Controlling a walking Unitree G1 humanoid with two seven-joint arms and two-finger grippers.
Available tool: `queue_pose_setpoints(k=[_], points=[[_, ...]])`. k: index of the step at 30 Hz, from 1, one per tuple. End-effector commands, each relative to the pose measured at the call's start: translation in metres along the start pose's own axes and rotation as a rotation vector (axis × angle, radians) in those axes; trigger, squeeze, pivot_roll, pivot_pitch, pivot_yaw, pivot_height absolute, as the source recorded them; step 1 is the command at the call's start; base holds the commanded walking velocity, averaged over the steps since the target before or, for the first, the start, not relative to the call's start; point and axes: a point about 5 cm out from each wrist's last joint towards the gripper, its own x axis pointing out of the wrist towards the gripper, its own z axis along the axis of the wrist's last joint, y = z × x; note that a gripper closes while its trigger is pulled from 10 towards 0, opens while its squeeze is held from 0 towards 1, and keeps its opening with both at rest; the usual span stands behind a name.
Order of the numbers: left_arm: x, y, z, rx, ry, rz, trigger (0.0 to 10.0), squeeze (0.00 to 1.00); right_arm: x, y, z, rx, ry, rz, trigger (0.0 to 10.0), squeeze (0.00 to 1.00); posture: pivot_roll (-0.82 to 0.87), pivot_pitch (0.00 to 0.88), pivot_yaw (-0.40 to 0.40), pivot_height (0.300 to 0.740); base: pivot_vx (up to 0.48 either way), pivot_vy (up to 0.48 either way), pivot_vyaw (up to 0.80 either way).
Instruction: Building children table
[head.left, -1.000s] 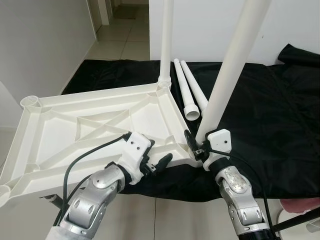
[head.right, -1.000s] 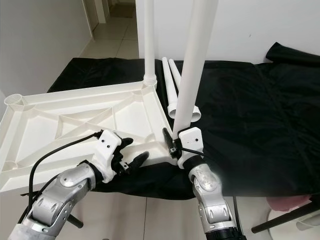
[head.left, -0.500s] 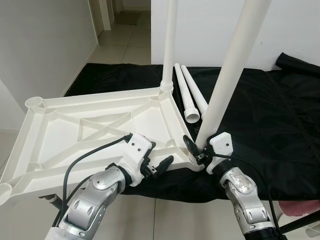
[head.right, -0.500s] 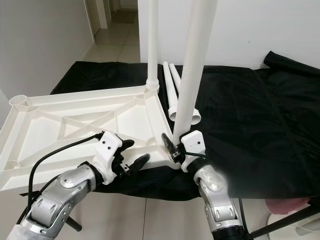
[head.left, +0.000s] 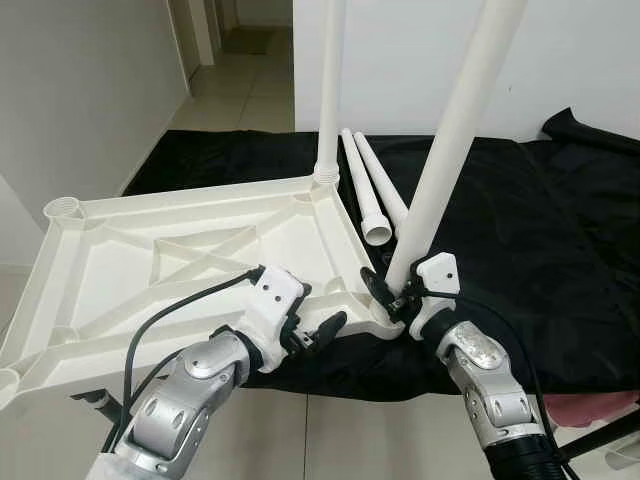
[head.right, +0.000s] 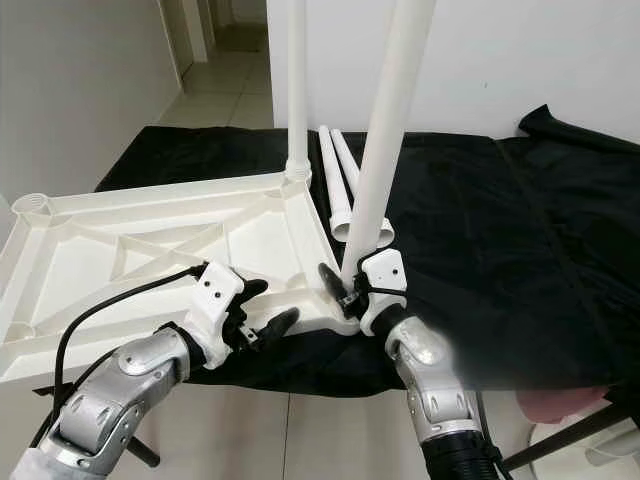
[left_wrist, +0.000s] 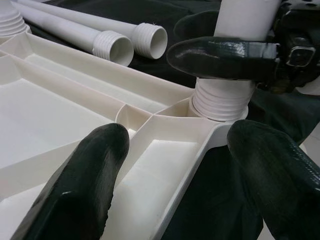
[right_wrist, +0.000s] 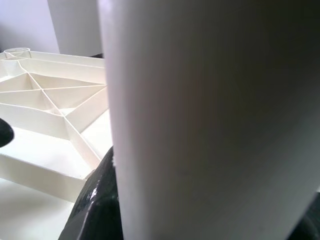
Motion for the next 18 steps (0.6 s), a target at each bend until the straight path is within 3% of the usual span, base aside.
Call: queue_pose_setpoints(k=[1, 12, 14, 18], points=[[-0.0015, -0.0019, 0.0006, 0.005, 0.008, -0.027, 10.0, 0.00, -0.0062, -0.0020, -0.0231, 0.067, 0.116, -0.030, 10.0, 0.00, 0.03, 0.043, 0.018, 0.740, 0.000, 0.000, 0.00], [-0.0026, -0.0015, 0.0005, -0.003, 0.006, -0.010, 10.0, 0.00, -0.0062, -0.0095, -0.0272, 0.051, 0.138, -0.149, 10.0, 0.00, 0.03, 0.050, 0.013, 0.740, 0.000, 0.000, 0.00], [-0.0028, -0.0013, 0.0009, -0.005, 0.005, -0.003, 10.0, 0.00, -0.0064, -0.0076, -0.0280, 0.107, 0.123, -0.221, 10.0, 0.00, 0.03, 0.054, 0.010, 0.740, 0.000, 0.000, 0.00], [-0.0028, -0.0013, 0.0011, -0.006, 0.004, 0.001, 10.0, 0.00, -0.0068, -0.0003, -0.0289, 0.143, 0.098, -0.247, 10.0, 0.00, 0.03, 0.053, 0.014, 0.740, 0.000, 0.000, 0.00]])
